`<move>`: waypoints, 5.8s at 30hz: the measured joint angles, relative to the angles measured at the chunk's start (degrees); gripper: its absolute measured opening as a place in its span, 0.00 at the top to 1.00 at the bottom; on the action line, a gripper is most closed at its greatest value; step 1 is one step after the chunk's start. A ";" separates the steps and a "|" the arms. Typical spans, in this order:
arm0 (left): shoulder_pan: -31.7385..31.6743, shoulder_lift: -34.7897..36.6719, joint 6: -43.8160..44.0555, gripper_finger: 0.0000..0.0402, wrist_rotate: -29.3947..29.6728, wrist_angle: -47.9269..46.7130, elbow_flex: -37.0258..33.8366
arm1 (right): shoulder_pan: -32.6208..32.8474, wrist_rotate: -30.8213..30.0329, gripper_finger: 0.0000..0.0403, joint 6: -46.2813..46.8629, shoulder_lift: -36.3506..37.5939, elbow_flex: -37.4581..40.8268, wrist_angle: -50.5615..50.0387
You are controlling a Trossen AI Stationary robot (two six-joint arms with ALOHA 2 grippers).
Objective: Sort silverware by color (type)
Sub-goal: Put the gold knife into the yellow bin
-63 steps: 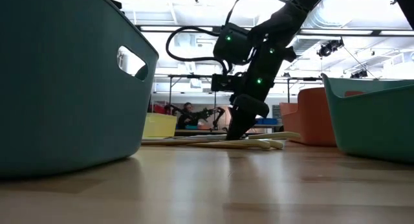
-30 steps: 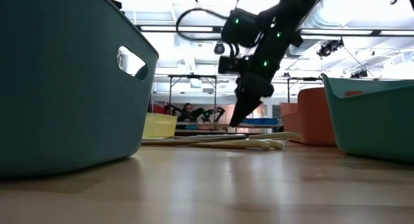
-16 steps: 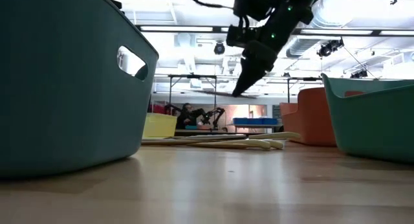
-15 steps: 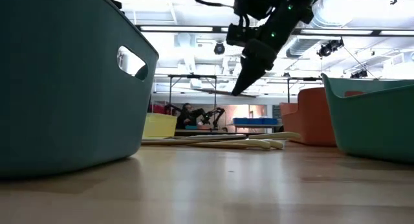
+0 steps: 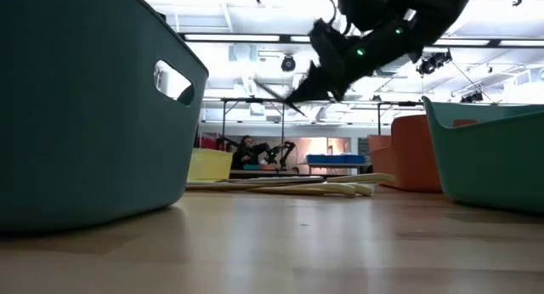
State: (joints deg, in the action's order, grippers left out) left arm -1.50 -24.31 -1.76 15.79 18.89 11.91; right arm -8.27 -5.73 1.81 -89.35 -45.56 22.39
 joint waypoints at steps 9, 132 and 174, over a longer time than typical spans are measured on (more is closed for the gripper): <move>-0.02 -14.00 -3.30 0.60 -0.48 20.22 -2.59 | -0.02 0.87 1.00 -3.61 -0.69 -0.16 13.95; -25.13 -24.42 -7.65 0.98 -8.73 -21.11 24.56 | 1.53 0.95 0.62 -4.64 18.89 24.61 35.24; -42.69 -77.94 -27.47 0.93 2.75 -60.88 46.53 | 1.53 0.99 0.62 -2.15 18.85 24.55 34.40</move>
State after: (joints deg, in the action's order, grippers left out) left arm -44.18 -102.25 -29.23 18.54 -41.99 58.43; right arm -6.74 -4.74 -0.34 -70.50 -21.02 56.79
